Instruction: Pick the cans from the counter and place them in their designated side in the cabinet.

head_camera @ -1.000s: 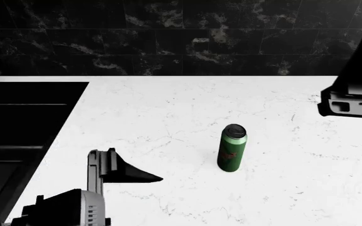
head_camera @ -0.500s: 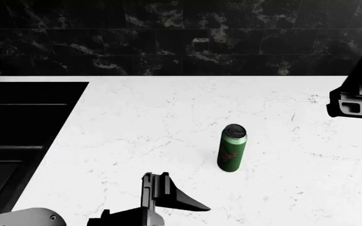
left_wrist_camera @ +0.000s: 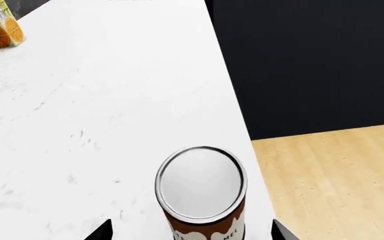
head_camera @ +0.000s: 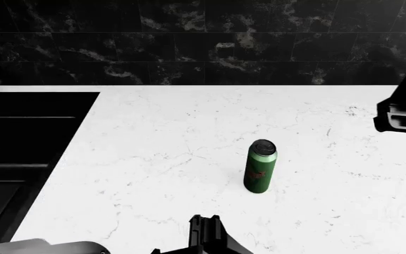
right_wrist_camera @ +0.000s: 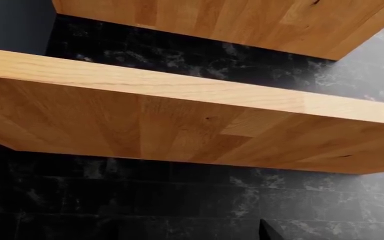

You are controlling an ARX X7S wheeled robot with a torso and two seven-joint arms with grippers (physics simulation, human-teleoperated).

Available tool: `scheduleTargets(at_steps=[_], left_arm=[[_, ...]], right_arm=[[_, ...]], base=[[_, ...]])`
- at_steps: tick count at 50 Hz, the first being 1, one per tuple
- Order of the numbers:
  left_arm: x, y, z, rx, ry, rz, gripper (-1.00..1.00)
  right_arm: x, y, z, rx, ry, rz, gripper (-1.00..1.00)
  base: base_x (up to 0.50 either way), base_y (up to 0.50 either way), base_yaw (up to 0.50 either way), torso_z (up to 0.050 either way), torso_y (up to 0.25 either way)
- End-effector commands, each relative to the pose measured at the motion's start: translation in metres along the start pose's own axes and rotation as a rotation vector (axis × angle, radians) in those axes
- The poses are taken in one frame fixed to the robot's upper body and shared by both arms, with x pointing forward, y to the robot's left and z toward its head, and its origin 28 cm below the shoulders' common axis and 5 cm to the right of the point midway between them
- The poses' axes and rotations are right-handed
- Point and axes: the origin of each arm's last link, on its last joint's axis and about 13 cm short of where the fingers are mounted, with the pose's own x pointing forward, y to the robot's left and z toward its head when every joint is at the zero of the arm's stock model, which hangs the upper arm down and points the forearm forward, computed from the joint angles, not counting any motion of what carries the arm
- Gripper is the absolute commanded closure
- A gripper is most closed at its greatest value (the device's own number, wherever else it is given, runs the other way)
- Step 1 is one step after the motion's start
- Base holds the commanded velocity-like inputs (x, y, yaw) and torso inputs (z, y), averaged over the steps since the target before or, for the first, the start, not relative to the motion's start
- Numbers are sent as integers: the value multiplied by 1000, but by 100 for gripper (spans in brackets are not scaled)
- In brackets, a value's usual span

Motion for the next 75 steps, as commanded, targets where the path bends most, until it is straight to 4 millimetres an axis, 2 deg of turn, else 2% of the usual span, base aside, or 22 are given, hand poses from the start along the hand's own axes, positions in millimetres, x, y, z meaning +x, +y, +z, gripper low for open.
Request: scheduleTargets(at_steps=[1,21,32,46,47,57,75], left_arm=[[14,3,-5,-28,-19,-32,-100],[39,14,-19,-92,-33,-83,-100],[55,9,-29,-134,-36,-146,-100],[58,10,-34,-157,-37,-156,-100],[58,10,-34,-157,-41,-153,100],[52,12,-26,-165,-107,-107,100],[-2,3,-5,-113,-184,9,100]], right_arm=[[-1,-2,1,-11,2,-7,-100],[-1,-7,2,-33,4,-20,-100],[0,-8,2,-44,12,-22,-100],[-1,-8,-1,-51,22,-22,-100],[-1,-8,-1,-52,21,-23,-100],[-3,-8,-1,-44,22,-23,-100],[-1,-4,2,-26,16,-11,-100]], base=[[0,0,0,0,0],[0,0,0,0,0],[0,0,0,0,0],[0,0,0,0,0],[0,0,0,0,0],[0,0,0,0,0],[0,1,1,0,0]])
